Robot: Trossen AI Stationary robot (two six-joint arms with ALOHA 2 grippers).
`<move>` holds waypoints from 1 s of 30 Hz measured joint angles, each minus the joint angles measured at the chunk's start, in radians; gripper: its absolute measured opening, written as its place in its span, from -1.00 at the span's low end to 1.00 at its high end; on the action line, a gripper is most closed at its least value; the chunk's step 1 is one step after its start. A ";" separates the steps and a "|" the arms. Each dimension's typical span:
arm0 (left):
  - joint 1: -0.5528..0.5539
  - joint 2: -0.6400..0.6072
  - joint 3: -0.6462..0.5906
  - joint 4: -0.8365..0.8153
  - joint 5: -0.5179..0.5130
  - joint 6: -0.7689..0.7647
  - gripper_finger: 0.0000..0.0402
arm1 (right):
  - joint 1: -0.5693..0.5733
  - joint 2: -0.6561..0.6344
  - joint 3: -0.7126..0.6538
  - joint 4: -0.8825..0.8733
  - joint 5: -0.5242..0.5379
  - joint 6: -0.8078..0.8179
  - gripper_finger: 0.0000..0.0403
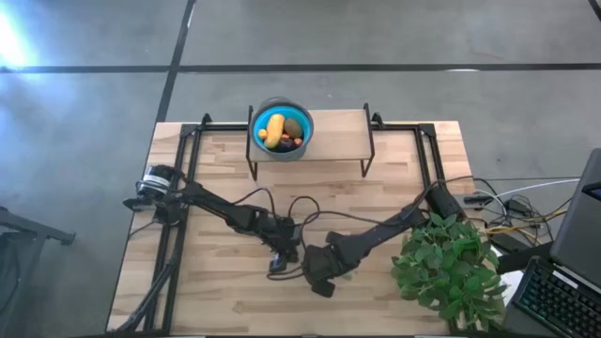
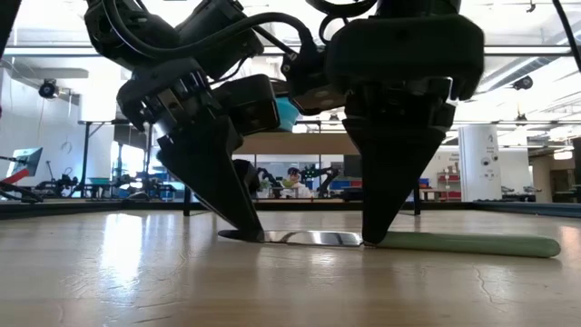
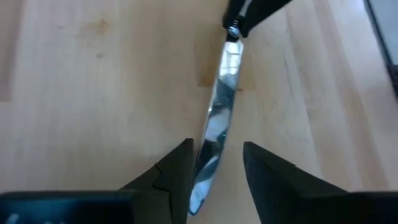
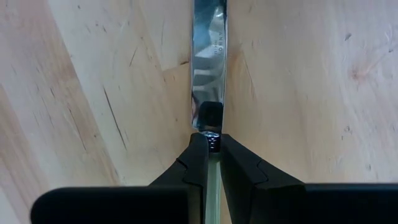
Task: Pick & Place Fruit
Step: Put the table knife on the shelf
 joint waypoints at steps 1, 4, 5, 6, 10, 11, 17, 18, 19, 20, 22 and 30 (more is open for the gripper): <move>0.000 0.000 0.000 0.000 0.010 -0.002 -0.27 | -0.002 0.000 0.000 0.002 0.000 0.003 -0.87; 0.000 0.000 -0.001 -0.004 0.029 -0.003 -0.27 | -0.007 0.000 0.000 0.006 0.000 0.005 -0.87; -0.001 0.000 -0.001 -0.006 0.031 -0.003 -0.27 | -0.009 0.000 0.000 0.009 0.000 0.003 -0.87; -0.001 0.000 -0.001 -0.012 0.033 -0.003 -0.27 | -0.009 0.000 0.000 0.016 0.001 0.003 -0.87; -0.002 0.000 0.001 -0.050 0.033 0.018 -0.27 | -0.013 0.000 0.000 0.042 0.004 0.002 -0.87; -0.003 0.000 0.001 -0.061 0.033 0.022 -0.28 | -0.014 0.000 0.000 0.044 0.005 0.001 -0.87; -0.005 0.000 0.000 -0.080 0.010 0.029 -0.38 | -0.018 0.000 0.000 0.045 0.007 0.004 -0.87; -0.005 0.000 0.000 -0.086 0.009 0.036 -0.41 | -0.018 0.000 0.000 0.046 0.008 0.004 -0.87; -0.005 0.000 0.000 -0.093 0.008 0.041 -0.43 | -0.018 0.000 0.000 0.047 0.011 0.004 -0.87; -0.005 0.000 0.000 -0.103 0.007 0.041 -0.46 | -0.019 0.000 0.000 0.048 0.013 0.005 -0.87; -0.004 0.000 -0.002 -0.119 0.007 0.041 -0.50 | -0.019 0.000 0.000 0.049 0.014 0.007 -0.87; -0.003 0.001 -0.003 -0.127 0.012 0.052 -0.68 | -0.025 0.000 0.000 0.051 0.016 0.007 -0.87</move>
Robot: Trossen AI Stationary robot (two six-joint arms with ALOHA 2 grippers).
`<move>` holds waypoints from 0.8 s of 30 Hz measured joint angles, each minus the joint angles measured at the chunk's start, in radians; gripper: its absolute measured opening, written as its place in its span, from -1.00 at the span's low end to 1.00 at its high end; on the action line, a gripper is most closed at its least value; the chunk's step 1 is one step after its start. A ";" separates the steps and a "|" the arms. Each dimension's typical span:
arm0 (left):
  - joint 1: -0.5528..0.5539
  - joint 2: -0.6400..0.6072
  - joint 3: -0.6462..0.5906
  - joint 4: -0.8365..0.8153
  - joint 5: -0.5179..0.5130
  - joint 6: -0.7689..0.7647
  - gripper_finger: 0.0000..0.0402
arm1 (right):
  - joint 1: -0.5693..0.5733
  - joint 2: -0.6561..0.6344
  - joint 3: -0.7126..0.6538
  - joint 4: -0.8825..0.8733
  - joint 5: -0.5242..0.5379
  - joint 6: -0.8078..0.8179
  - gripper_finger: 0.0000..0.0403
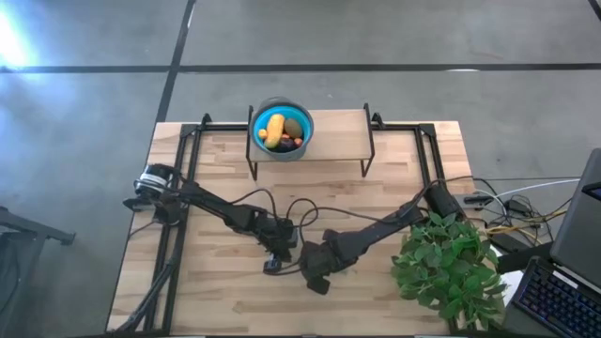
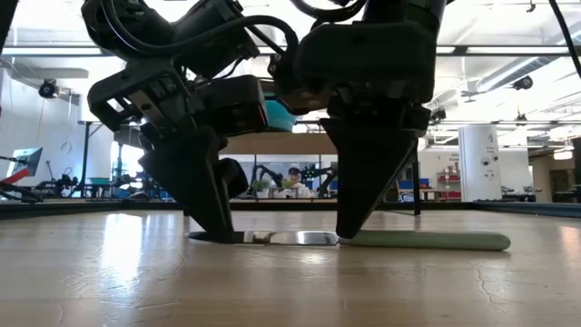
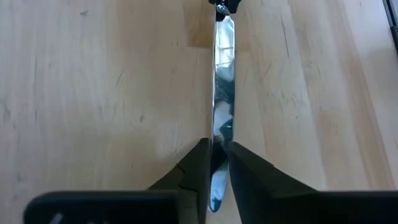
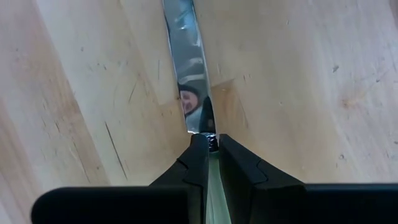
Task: Pick & Place Fruit
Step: Put the table knife on the shelf
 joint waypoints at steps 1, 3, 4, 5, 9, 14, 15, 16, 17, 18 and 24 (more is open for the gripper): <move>0.000 0.000 0.000 -0.001 0.000 0.000 -0.70 | -0.001 0.000 0.000 0.000 0.000 0.003 -0.87; 0.000 0.000 0.000 -0.003 0.003 0.001 -0.75 | -0.003 0.000 0.000 0.001 0.002 0.010 -0.87; 0.001 0.000 0.000 -0.003 0.006 0.004 -0.77 | -0.004 0.000 0.000 0.001 0.002 0.011 -0.87; 0.001 0.000 0.000 -0.004 0.008 0.005 -0.79 | -0.004 0.000 0.000 0.001 0.002 0.011 -0.87; 0.001 0.000 0.000 -0.004 0.012 0.006 -0.87 | -0.005 0.000 0.000 0.002 0.003 0.010 -0.87; 0.001 0.000 0.000 -0.004 0.020 0.004 -0.91 | -0.004 0.000 0.000 0.005 0.003 0.010 -0.81; 0.001 0.000 0.000 -0.004 0.021 0.004 -0.91 | -0.004 0.000 0.000 0.005 0.003 0.011 -0.79; 0.001 0.000 0.000 -0.005 0.022 0.004 -0.91 | -0.004 0.000 0.000 0.007 0.003 0.011 -0.77; 0.001 0.000 0.000 -0.005 0.023 0.003 -0.91 | -0.004 0.000 0.000 0.008 0.003 0.011 -0.75; 0.001 0.000 0.000 -0.004 0.024 0.003 -0.91 | -0.004 0.000 0.000 0.009 0.003 0.012 -0.73; 0.001 0.000 0.000 -0.004 0.025 0.000 -0.92 | -0.005 0.000 -0.001 0.015 0.003 0.040 -0.56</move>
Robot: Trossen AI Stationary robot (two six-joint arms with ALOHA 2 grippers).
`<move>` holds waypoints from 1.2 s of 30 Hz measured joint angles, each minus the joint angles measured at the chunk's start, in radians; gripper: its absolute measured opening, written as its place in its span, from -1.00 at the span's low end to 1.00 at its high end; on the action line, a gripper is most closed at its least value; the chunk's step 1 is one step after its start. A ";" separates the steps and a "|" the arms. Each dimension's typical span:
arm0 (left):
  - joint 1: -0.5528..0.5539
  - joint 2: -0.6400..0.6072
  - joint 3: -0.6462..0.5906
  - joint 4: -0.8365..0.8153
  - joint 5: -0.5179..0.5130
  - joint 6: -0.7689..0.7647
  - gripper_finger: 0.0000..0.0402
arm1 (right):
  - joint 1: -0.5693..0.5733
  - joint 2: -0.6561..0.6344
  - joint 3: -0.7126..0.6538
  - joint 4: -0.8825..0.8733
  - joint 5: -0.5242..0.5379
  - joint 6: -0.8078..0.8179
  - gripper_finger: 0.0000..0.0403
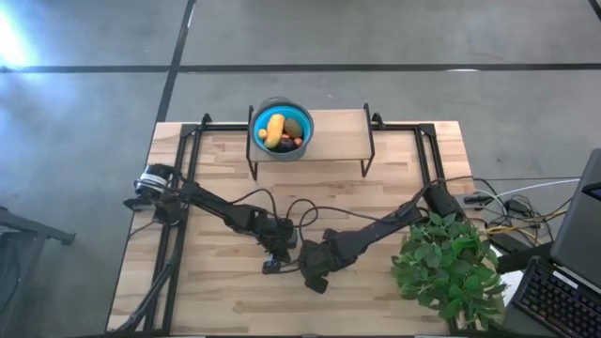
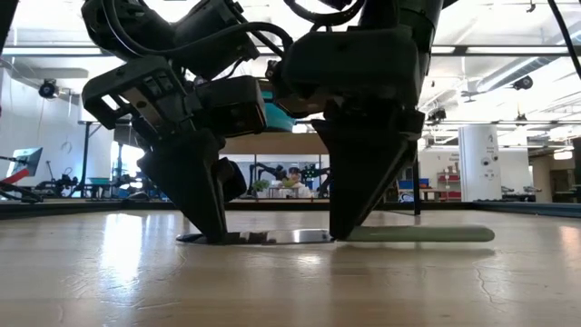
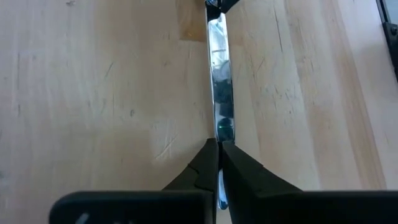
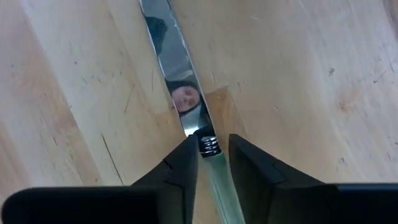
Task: Pick & Place Fruit
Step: Put the table knife on the shelf
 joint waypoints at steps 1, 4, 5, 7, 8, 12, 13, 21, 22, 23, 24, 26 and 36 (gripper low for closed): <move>0.000 0.000 0.000 0.000 0.000 0.000 -0.92 | 0.000 0.000 0.000 0.000 0.000 0.002 -0.53; 0.000 0.000 0.000 0.000 0.000 -0.004 -0.92 | 0.000 -0.004 0.000 0.000 0.001 -0.001 -0.42; 0.000 0.000 0.000 0.000 0.000 -0.004 -0.92 | 0.000 -0.005 0.000 0.000 0.003 -0.002 -0.38; 0.000 0.000 0.000 0.000 0.000 -0.004 -0.92 | 0.000 -0.008 0.000 -0.001 0.002 -0.003 -0.31; 0.000 0.000 0.000 0.000 0.000 -0.004 -0.92 | 0.000 -0.009 0.000 -0.002 0.002 -0.003 -0.27; 0.000 0.000 0.000 0.000 -0.001 -0.005 -0.92 | 0.000 -0.010 0.000 -0.011 -0.005 -0.006 -0.16; 0.000 0.000 0.000 0.000 -0.001 -0.005 -0.92 | 0.000 -0.010 0.000 -0.018 -0.005 -0.006 -0.14; 0.000 0.000 0.000 0.000 -0.003 -0.004 -0.92 | 0.001 -0.011 0.000 -0.127 -0.093 -0.031 -0.03; 0.000 0.000 0.000 0.000 -0.003 -0.004 -0.92 | 0.001 -0.011 0.000 -0.135 -0.109 -0.039 -0.03; 0.000 0.000 0.000 0.000 -0.003 -0.004 -0.92 | 0.001 -0.011 0.000 -0.143 -0.122 -0.047 -0.03; 0.000 0.000 0.000 0.000 -0.003 -0.004 -0.92 | 0.001 -0.011 0.000 -0.151 -0.134 -0.051 -0.04; 0.000 0.000 0.000 0.000 -0.003 -0.004 -0.92 | 0.002 -0.012 0.000 -0.164 -0.141 -0.055 -0.08; 0.000 0.000 0.000 -0.001 -0.012 -0.003 -0.92 | 0.000 -0.021 -0.051 -0.139 -0.135 -0.052 -0.38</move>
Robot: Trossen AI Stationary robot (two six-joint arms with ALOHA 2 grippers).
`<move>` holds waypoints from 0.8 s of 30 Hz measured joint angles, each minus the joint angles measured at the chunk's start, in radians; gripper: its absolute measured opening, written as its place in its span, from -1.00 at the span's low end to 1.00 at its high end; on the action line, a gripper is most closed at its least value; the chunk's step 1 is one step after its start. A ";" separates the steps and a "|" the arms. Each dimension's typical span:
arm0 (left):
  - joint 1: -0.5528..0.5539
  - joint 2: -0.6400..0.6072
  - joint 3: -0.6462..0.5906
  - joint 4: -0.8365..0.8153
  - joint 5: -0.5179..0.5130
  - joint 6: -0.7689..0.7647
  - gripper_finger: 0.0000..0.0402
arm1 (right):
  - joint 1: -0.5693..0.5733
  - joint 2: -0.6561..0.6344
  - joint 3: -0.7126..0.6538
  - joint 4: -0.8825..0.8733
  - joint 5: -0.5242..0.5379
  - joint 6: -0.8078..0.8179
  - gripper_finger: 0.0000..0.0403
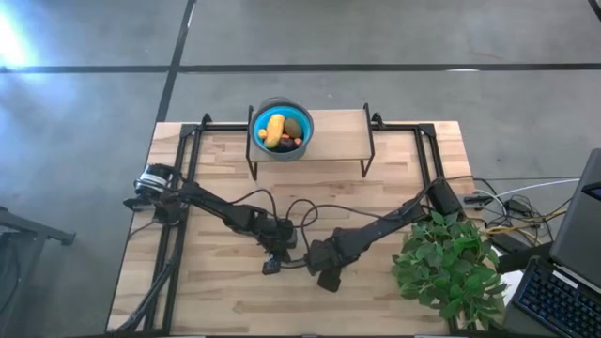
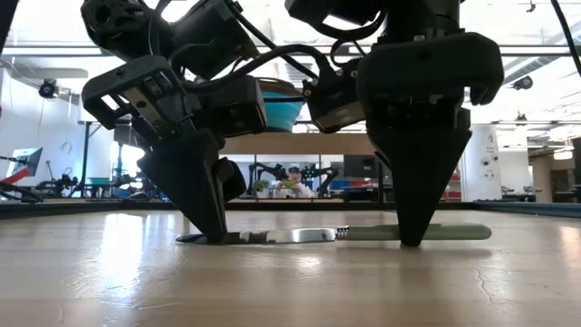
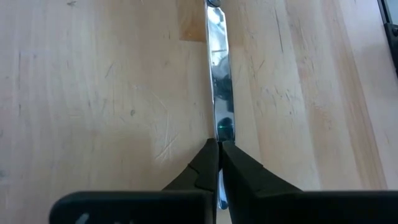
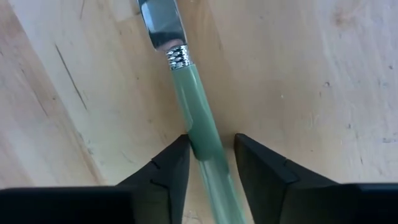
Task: Pick & Place Fruit
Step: Put the table knife on the shelf
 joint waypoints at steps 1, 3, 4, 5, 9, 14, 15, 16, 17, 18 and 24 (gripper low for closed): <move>0.000 0.000 0.000 0.000 -0.001 0.000 -0.92 | 0.000 0.000 -0.001 0.000 0.000 0.000 -0.41; 0.001 0.000 0.000 0.000 -0.001 0.000 -0.92 | 0.000 0.001 -0.001 0.001 0.000 -0.003 -0.48; 0.001 0.000 0.000 0.000 -0.001 0.000 -0.92 | 0.000 0.001 -0.001 0.002 0.000 -0.005 -0.52; 0.001 0.000 0.000 0.000 -0.003 -0.001 -0.92 | 0.000 0.001 0.000 0.004 0.000 -0.009 -0.56; 0.002 0.000 0.000 -0.002 -0.014 0.000 -0.92 | 0.000 0.002 -0.001 0.005 0.003 -0.018 -0.70; 0.005 0.000 0.000 -0.002 -0.018 0.000 -0.92 | -0.001 0.003 -0.002 0.011 0.000 0.000 -0.73; 0.005 0.000 0.000 -0.001 -0.018 0.000 -0.92 | -0.001 0.004 -0.003 0.011 0.003 0.000 -0.73; 0.005 0.000 0.000 -0.001 -0.018 0.000 -0.92 | -0.001 0.004 -0.003 0.011 0.008 0.001 -0.73; 0.005 0.000 0.000 0.000 -0.018 0.000 -0.92 | -0.001 0.004 -0.003 0.012 0.012 0.001 -0.73; 0.005 0.000 0.000 0.001 -0.017 0.000 -0.92 | -0.001 0.005 -0.003 0.012 0.014 0.001 -0.73; 0.005 0.000 0.000 0.037 0.004 0.002 -0.77 | -0.003 0.005 -0.003 0.013 0.021 0.000 -0.73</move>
